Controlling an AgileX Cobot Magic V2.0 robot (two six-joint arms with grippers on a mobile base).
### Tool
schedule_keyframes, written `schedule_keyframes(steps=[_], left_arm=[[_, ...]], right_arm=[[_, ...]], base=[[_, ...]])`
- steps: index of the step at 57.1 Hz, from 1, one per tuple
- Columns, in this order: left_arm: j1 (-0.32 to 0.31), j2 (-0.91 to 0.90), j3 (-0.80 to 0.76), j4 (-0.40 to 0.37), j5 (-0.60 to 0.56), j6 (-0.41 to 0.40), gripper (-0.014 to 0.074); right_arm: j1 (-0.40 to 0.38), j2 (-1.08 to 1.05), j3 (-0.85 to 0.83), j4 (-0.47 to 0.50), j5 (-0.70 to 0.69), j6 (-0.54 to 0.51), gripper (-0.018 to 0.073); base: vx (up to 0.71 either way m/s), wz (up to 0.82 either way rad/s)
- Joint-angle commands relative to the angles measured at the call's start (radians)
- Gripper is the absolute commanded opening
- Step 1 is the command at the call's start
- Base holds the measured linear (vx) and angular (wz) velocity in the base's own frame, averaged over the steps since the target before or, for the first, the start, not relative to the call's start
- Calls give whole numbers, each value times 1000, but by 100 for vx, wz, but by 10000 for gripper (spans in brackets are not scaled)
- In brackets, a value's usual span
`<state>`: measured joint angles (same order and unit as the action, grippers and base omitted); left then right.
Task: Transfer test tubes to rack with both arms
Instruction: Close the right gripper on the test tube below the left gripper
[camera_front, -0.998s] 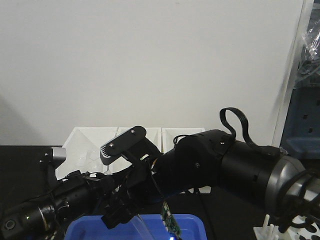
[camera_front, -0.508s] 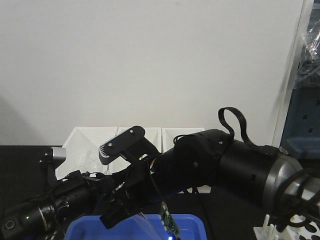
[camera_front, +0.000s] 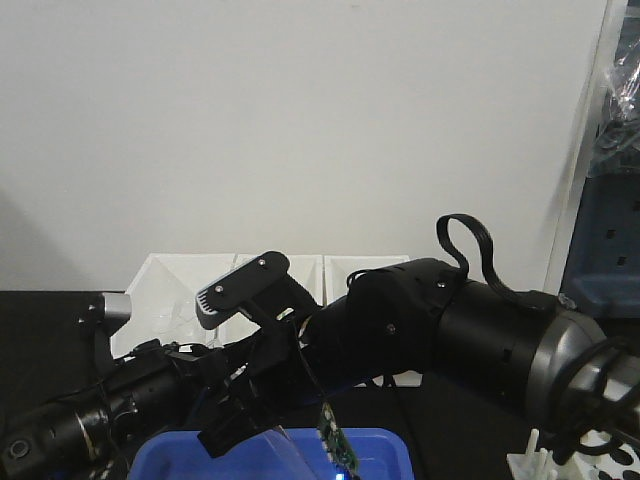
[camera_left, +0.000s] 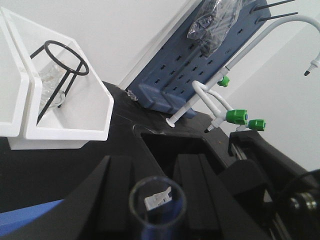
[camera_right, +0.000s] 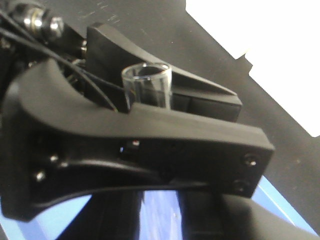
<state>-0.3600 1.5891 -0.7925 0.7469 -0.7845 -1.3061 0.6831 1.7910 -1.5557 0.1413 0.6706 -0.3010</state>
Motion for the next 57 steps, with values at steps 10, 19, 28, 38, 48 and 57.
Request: schedule_keyframes(steps=[10,19,28,38,48,57], left_arm=[[-7,-40,-32,-54,-90,-4,63],[-7,-40,-32,-53,-97,-1,193],[-7,-40,-32,-54,-116,-1,360],[-7,-40,-32,-86,-145,0,456],[-4,-40,-32,-100,-133,59,456],[26,-42,-32,-165,-140,87,456]], right_arm=[[-5,-46,-35,5,-78,1,-12],[-5,-46,-35,5,-77,2,-12],[-5,-46,-34,5,-77,4,-12],[-7,-46,-34,5,-77,5,-12],[-7,-46,-34,-1,-92,14,-12],[-18,-46,-34,-56,-92,61,-11]], base=[[0,0],[0,0],[0,0],[0,0],[0,0],[0,0]])
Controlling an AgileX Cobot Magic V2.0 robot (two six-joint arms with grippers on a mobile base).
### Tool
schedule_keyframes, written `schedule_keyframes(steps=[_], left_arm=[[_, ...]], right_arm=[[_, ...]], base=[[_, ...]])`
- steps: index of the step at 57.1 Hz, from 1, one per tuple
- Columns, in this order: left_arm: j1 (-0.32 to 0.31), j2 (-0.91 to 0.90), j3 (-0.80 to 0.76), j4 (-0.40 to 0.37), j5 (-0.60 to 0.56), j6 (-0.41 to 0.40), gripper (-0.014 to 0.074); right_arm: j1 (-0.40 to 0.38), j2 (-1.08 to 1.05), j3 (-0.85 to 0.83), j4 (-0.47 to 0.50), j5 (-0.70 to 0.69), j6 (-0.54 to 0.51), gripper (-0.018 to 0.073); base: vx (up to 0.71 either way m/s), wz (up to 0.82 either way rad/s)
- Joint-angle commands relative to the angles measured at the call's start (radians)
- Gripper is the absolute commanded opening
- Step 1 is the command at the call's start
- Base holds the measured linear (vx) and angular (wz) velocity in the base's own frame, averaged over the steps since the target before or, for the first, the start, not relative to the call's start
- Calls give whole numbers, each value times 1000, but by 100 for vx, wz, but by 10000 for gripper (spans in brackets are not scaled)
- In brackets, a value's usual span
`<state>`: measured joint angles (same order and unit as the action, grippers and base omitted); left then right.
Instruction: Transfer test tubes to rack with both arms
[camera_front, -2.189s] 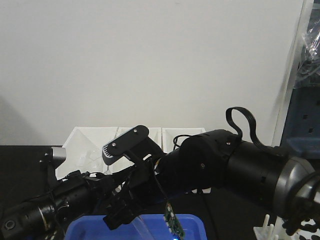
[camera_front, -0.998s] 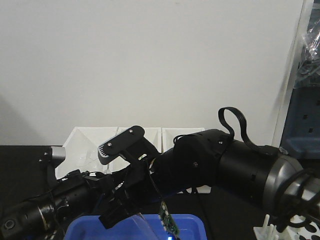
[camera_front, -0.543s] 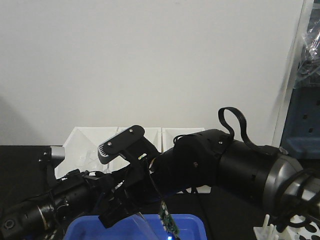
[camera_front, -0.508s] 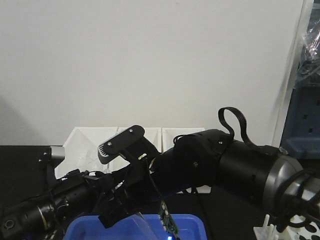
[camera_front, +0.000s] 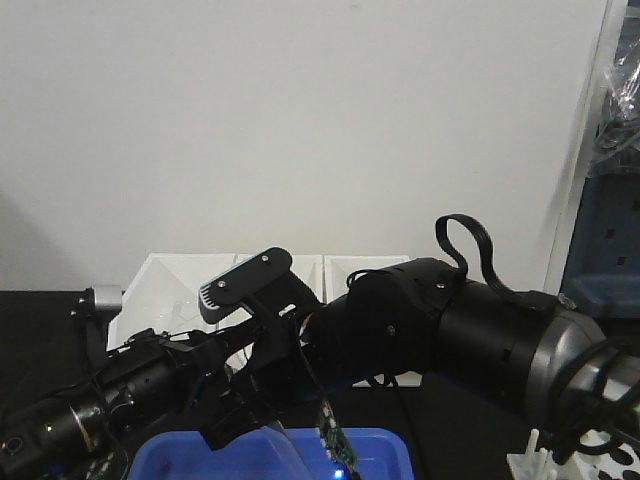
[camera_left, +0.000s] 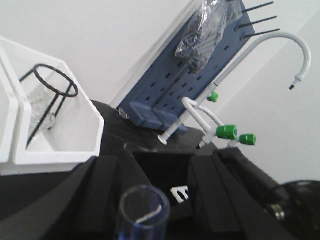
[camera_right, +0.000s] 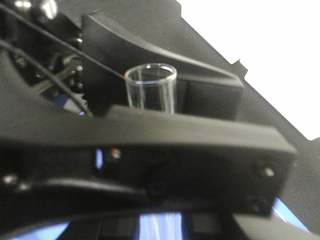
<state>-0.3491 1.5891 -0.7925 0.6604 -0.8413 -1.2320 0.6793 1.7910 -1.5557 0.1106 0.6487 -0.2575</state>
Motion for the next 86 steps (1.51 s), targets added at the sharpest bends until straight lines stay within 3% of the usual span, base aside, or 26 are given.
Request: schedule_keyframes(steps=[1,18,39,63,86], left_arm=[[18,-42,-32,-88,-84,12,456],[103,-49,-32,-89,-88,14,456],[221,-93,-31,-88,-103,22,456],[246,-95,-31,-57,-103,22,456],[246,-95,-31,-57,-103,22,456]], right_arm=[[-17,-46,-34,-26,-70,21,-11],[-107,-46,-34,-38,-88,36,-9],[-282,-168,14,-73,-274,39,-9],[-570,-640,637,-62,-758,49,-9],[-600,-727,1012,79,-1130,34,-9]], base=[[0,0],[0,0],[0,0],[0,0],[0,0]])
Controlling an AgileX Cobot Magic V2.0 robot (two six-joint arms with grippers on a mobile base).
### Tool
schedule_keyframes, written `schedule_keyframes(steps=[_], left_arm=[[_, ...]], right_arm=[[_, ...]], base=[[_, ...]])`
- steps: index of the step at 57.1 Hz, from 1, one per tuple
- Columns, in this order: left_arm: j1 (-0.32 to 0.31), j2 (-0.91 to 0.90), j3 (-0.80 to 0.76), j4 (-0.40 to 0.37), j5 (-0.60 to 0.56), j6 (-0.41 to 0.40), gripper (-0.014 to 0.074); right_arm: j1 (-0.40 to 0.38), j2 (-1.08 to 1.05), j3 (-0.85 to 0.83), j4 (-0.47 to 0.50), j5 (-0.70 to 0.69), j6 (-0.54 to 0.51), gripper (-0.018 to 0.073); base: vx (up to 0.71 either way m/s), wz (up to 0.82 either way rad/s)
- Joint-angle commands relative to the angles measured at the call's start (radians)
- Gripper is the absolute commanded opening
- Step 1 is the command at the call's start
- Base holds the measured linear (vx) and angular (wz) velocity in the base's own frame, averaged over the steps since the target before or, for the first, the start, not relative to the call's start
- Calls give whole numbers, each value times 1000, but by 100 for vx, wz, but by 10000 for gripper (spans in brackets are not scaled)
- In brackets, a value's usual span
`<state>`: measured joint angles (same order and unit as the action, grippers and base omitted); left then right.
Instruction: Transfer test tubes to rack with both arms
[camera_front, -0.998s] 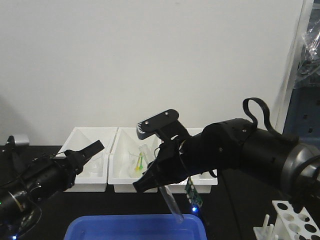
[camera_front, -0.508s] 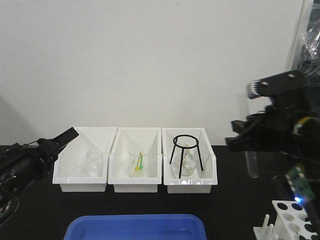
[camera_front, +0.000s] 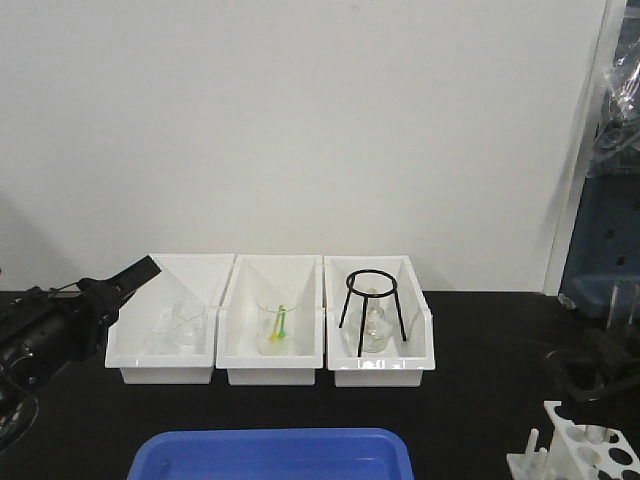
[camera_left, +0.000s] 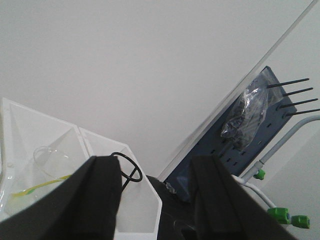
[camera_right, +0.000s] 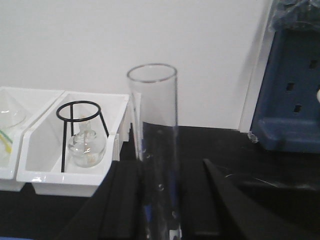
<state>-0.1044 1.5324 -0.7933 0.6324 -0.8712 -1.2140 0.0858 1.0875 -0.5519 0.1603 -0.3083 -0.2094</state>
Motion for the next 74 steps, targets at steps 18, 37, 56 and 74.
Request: schedule_keyframes(steps=[18,37,56,74], left_arm=[[1,-39,-30,-25,-74,4,456],[1,-39,-30,-25,-74,4,456],[1,-39,-30,-26,-73,4,456],[1,-39,-30,-26,-73,4,456]], right_arm=[[-6,-24,73,159,-254,-128,-9],[-6,42,73,150,-257,-128,-9],[-6,108,110,136,-357,-80,-9],[-6,108,189,90,-454,-7,-9]], base=[[0,0],[0,0],[0,0],[0,0]])
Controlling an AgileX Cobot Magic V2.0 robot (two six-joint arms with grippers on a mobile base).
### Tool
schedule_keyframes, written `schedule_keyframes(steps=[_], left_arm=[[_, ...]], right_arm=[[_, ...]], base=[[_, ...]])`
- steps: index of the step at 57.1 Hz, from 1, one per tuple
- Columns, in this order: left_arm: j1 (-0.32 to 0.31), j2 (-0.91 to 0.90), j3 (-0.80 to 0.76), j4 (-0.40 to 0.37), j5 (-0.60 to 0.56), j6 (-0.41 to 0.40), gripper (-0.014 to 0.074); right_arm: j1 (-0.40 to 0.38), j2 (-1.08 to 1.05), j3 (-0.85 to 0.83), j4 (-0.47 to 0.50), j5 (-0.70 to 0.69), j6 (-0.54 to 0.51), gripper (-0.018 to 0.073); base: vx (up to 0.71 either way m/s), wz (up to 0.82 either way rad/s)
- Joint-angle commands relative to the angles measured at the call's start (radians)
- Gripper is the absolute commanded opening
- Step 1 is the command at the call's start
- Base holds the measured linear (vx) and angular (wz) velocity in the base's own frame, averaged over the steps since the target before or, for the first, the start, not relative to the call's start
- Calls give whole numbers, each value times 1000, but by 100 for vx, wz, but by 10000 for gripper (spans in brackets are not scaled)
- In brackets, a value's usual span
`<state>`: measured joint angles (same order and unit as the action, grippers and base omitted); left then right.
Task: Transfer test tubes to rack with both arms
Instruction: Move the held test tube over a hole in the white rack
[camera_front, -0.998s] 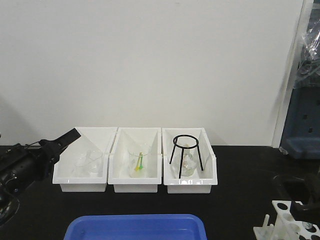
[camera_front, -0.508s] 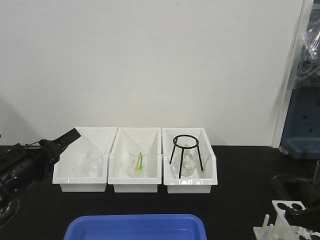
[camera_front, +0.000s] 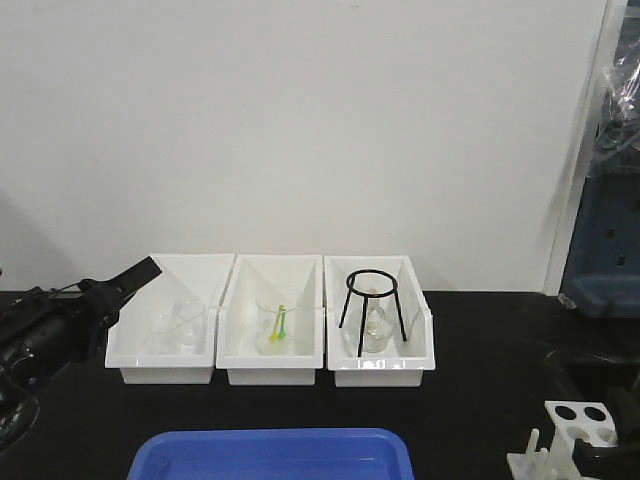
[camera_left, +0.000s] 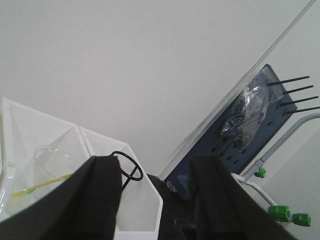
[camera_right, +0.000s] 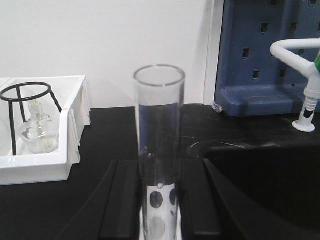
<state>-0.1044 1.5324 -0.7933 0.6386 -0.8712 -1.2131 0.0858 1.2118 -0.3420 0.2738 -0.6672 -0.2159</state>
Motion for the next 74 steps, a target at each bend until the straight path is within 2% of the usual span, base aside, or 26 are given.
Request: schedule_keyframes(steps=[1,14,31,58,74], left_arm=[[1,-39,-30,-32,-73,3,456],[1,-39,-30,-32,-73,3,456],[1,-39,-30,-32,-73,3,456],[1,-39,-30,-32,-73,4,456],[1,-39,-30,-32,-72,4,456]], right_arm=[[-6,-17,-21,-24,-89,0,-9],[-6,43,-21,-35,-90,0,-9],[-6,164,-21,-61,-198,42,-9],[-6,251,-21,-71,-204,29,-1],[-6,251,-21,-69,-167,17,116]], base=[[0,0],[0,0],[0,0],[0,0],[0,0]])
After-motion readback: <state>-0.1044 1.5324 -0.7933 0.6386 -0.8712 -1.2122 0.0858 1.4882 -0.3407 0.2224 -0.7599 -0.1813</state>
